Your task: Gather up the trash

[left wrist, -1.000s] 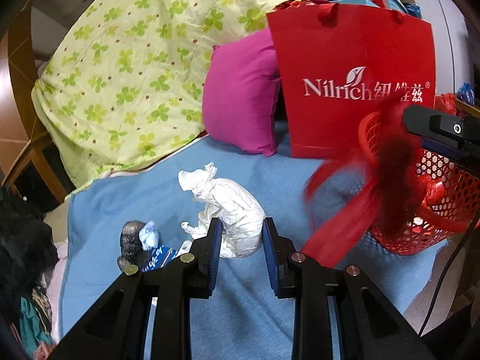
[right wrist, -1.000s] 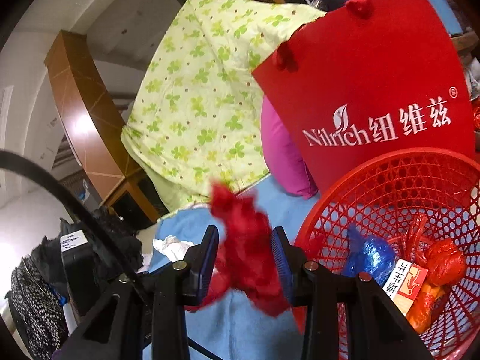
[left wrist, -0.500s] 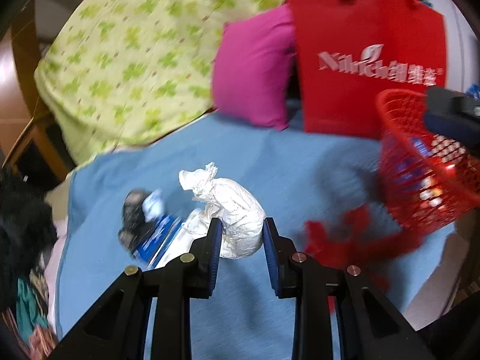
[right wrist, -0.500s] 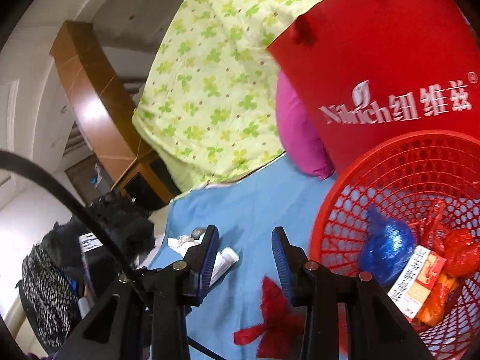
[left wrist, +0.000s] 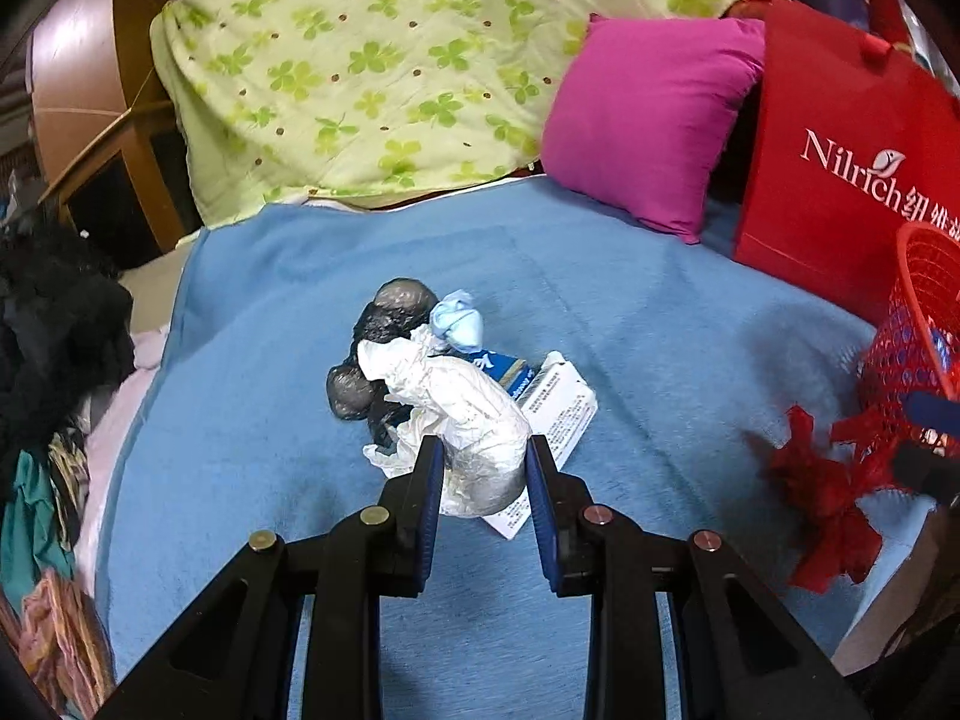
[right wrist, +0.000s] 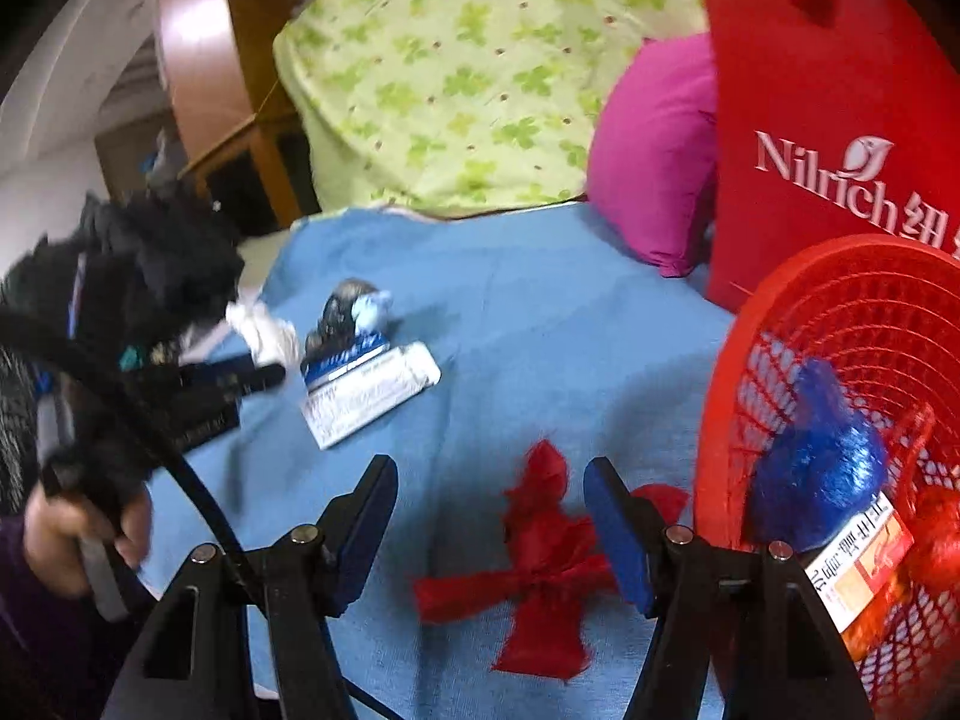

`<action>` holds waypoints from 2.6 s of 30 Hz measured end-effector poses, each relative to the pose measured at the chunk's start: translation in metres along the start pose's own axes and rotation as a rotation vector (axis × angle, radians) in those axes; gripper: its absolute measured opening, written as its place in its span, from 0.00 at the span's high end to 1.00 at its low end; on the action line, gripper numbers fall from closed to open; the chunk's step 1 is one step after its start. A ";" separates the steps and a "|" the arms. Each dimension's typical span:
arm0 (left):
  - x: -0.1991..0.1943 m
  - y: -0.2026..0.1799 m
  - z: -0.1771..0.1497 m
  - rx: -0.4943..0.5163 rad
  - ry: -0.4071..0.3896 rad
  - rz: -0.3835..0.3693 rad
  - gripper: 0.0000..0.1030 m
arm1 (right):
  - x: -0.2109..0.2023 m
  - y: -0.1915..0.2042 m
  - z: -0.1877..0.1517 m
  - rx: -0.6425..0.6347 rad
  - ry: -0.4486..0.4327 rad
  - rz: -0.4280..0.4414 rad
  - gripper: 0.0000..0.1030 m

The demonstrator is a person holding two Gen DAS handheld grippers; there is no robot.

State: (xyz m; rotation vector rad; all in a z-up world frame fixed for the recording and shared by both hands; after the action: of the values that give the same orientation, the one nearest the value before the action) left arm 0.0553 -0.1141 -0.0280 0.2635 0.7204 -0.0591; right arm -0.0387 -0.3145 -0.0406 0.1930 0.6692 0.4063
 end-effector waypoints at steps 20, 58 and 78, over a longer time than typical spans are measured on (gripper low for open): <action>-0.001 0.008 -0.005 -0.020 0.014 -0.046 0.71 | 0.008 0.010 0.001 -0.075 0.005 -0.021 0.40; -0.035 -0.027 -0.008 0.048 -0.112 -0.273 0.71 | -0.046 0.010 0.025 0.057 -0.293 0.022 0.67; -0.125 -0.222 0.067 0.197 -0.145 -0.770 0.69 | -0.188 -0.144 -0.019 0.586 -0.695 -0.095 0.64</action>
State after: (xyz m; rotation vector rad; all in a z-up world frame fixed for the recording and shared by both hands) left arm -0.0273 -0.3500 0.0543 0.1541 0.6373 -0.8758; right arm -0.1407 -0.5235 0.0076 0.8141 0.0901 0.0236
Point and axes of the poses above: each gripper's, at about its wrist camera, not at the fingertips, and x roughly the way its jaws point, y to its left, z to its top, the point moved 2 cm from there along x, roughly the way its jaws point, and after that the axes turned 9 degrees about z, right-handed, at the moved point
